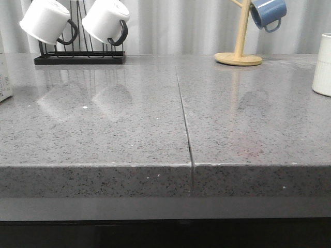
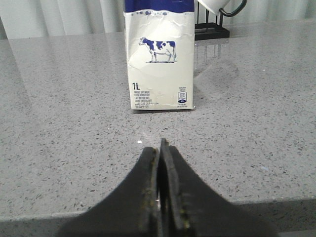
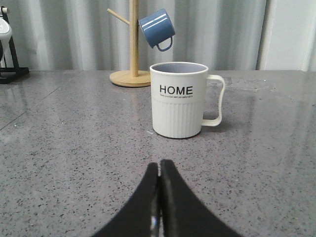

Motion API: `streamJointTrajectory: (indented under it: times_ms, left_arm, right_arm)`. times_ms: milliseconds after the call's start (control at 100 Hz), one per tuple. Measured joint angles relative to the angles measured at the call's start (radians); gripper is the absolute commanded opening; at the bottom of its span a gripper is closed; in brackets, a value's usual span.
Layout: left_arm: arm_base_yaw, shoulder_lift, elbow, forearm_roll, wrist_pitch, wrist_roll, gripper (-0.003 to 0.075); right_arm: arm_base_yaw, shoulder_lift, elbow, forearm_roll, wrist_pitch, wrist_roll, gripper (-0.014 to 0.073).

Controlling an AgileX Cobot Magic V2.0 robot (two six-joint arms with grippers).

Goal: Place milk next to cup

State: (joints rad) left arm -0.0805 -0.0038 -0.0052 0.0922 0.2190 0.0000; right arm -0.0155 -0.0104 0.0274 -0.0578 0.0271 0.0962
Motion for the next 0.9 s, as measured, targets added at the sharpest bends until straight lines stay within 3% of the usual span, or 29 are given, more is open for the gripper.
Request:
streamJointTrajectory:
  times_ms: [750, 900]
  left_arm:
    - [0.000, 0.000, 0.000, 0.000, 0.000, 0.000, -0.0020]
    - [0.000, 0.000, 0.000, 0.000, 0.000, 0.000, -0.0020]
  right_arm:
    - [0.000, 0.000, 0.000, 0.000, 0.006, 0.000, -0.0066]
    - [0.000, 0.000, -0.054, 0.000, 0.120, 0.000, -0.0066]
